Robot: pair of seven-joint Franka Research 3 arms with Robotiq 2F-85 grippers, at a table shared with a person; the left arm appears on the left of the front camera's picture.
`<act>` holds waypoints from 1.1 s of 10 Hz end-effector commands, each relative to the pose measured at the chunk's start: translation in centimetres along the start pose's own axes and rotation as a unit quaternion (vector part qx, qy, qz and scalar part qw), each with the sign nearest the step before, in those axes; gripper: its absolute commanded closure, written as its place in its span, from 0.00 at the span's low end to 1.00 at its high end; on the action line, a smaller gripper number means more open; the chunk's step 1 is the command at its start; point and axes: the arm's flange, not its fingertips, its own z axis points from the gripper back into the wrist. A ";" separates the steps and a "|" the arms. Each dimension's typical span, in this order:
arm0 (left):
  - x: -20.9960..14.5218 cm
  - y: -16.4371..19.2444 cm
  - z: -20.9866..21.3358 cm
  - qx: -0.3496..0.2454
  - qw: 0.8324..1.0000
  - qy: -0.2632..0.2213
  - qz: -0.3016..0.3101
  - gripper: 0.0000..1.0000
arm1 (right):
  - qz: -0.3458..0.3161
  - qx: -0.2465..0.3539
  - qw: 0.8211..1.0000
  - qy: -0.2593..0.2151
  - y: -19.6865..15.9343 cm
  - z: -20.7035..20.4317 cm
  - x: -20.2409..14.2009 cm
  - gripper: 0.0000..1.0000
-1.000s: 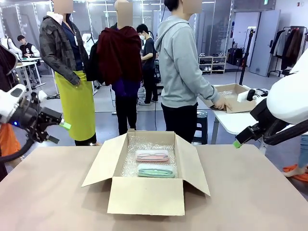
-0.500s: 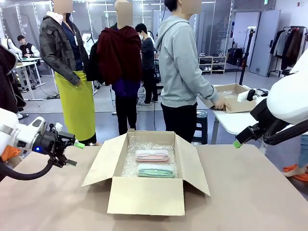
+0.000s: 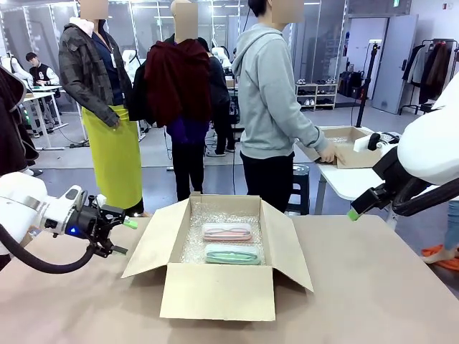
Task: Pack the glasses set securely to prepare it for shipping.
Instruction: Position the Package Box on the left side of the table.
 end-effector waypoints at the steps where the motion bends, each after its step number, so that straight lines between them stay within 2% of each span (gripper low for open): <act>1: 0.5 0.4 -1.2 -0.026 0.999 -0.013 -0.014 0.00 | -0.012 -0.002 1.000 0.003 0.3 0.2 0.0 0.00; 4: 0.5 1.0 -2.9 -0.044 0.999 0.002 -0.029 0.00 | -0.012 -0.002 1.000 0.003 0.3 0.2 0.0 0.00; 5: 0.6 1.5 -3.0 -0.066 0.998 0.002 -0.021 0.00 | -0.012 -0.002 1.000 0.003 0.3 0.2 0.0 0.00; 6: 0.5 1.8 -2.9 -0.083 0.996 0.002 -0.022 0.47 | -0.012 -0.002 1.000 0.003 0.3 0.2 0.0 0.00; 7: 0.3 1.9 -2.5 -0.091 0.995 0.001 -0.028 0.59 | -0.012 -0.002 1.000 0.003 0.3 0.2 0.0 0.00; 8: 0.2 2.3 -2.0 -0.100 0.995 0.000 -0.029 1.00 | -0.012 -0.002 1.000 0.003 0.3 0.2 0.0 0.00; 10: 0.1 2.7 -1.0 -0.133 0.991 -0.001 -0.028 1.00 | -0.012 -0.002 1.000 0.003 0.3 0.2 0.0 0.00; 11: 0.0 2.7 -0.9 -0.141 0.990 0.000 -0.030 0.88 | -0.012 -0.002 1.000 0.003 0.3 0.2 0.0 0.00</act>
